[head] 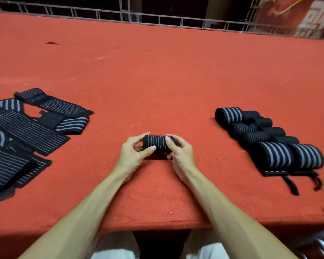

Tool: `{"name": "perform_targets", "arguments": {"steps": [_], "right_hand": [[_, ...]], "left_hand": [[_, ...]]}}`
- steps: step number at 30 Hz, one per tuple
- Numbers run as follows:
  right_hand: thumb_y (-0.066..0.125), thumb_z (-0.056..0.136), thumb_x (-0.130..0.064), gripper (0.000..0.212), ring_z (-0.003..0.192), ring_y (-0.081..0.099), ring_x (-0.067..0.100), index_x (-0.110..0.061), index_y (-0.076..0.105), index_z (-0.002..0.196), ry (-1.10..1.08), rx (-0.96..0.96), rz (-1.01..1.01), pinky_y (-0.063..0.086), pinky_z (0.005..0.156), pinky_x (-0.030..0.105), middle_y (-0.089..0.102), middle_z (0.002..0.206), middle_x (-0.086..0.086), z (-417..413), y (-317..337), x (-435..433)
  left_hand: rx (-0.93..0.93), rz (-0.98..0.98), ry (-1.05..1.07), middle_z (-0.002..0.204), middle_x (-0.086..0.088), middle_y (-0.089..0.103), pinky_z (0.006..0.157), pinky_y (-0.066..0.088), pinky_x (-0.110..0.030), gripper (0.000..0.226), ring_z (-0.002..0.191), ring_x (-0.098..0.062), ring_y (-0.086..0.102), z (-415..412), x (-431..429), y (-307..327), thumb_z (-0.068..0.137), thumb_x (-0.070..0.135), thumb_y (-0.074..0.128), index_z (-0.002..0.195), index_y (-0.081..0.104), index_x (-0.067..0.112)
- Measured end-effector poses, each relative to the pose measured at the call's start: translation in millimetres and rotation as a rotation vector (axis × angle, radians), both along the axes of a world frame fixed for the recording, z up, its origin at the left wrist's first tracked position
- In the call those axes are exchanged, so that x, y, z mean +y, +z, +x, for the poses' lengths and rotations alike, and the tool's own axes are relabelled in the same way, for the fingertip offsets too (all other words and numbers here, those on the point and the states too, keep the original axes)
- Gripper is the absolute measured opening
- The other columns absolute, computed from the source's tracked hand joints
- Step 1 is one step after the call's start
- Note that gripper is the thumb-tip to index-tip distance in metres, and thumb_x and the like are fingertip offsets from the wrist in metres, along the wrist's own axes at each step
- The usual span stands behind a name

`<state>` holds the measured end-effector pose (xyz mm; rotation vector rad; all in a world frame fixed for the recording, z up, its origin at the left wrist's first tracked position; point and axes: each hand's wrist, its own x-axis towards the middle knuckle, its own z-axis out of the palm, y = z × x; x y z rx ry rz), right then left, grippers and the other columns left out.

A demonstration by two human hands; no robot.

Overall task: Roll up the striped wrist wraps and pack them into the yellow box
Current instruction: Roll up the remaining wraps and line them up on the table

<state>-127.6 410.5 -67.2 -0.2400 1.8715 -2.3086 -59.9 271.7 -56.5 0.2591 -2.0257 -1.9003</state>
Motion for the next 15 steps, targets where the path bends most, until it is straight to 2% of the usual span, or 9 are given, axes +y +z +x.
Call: {"name": "perform_targets", "arguments": {"steps": [3,6,8,11,13,15], "right_hand": [[0.063,0.092,-0.011,0.011,0.054,0.054,0.008,-0.005,0.067,0.101,0.012,0.003,0.170,0.042,0.045,0.018,0.063,0.090,0.007,4,15,17],[0.063,0.093,-0.015,0.017,0.044,0.053,0.007,-0.003,0.067,0.105,0.113,0.004,0.346,0.047,0.048,0.020,0.063,0.089,0.009,2,34,55],[0.067,0.090,-0.027,0.022,0.052,0.059,0.012,-0.010,0.072,0.102,0.125,0.043,0.518,0.051,0.056,0.026,0.067,0.085,0.004,-2,46,87],[0.069,0.086,-0.038,0.027,0.080,0.065,0.012,-0.013,0.075,0.095,-0.135,0.239,0.794,0.047,0.076,0.024,0.073,0.088,0.000,-16,60,132],[0.066,0.089,-0.032,0.024,0.090,0.064,0.014,-0.011,0.075,0.093,-0.294,0.284,0.811,0.042,0.080,0.023,0.073,0.092,0.002,-27,70,162],[0.062,0.089,-0.022,0.015,0.092,0.063,0.015,-0.012,0.074,0.088,-0.397,0.279,0.812,0.038,0.078,0.021,0.072,0.094,0.002,-42,75,188]], "left_hand": [[-0.097,-0.029,0.004,0.110,0.000,0.070,0.082,0.058,-0.035,0.043,0.089,-0.011,0.068,7,10,8,0.072,0.013,0.084,0.111,0.069,0.026],[-0.140,-0.075,-0.004,0.098,0.002,0.074,0.077,0.059,-0.033,0.040,0.084,-0.009,0.069,10,35,13,0.066,0.015,0.088,0.102,0.072,0.026],[-0.148,-0.087,-0.037,0.095,0.003,0.074,0.078,0.059,-0.033,0.037,0.086,-0.011,0.069,6,56,16,0.066,0.018,0.088,0.098,0.072,0.028],[-0.144,-0.180,-0.050,0.094,0.007,0.074,0.083,0.053,-0.025,0.038,0.086,-0.009,0.068,-7,87,19,0.065,0.022,0.089,0.100,0.074,0.024],[-0.155,-0.217,-0.108,0.094,0.006,0.074,0.081,0.052,-0.024,0.041,0.082,-0.008,0.067,-20,111,23,0.066,0.020,0.088,0.103,0.073,0.022],[-0.158,-0.251,-0.181,0.093,0.006,0.073,0.078,0.051,-0.021,0.038,0.075,-0.005,0.065,-33,136,23,0.068,0.015,0.086,0.103,0.071,0.023]]}}
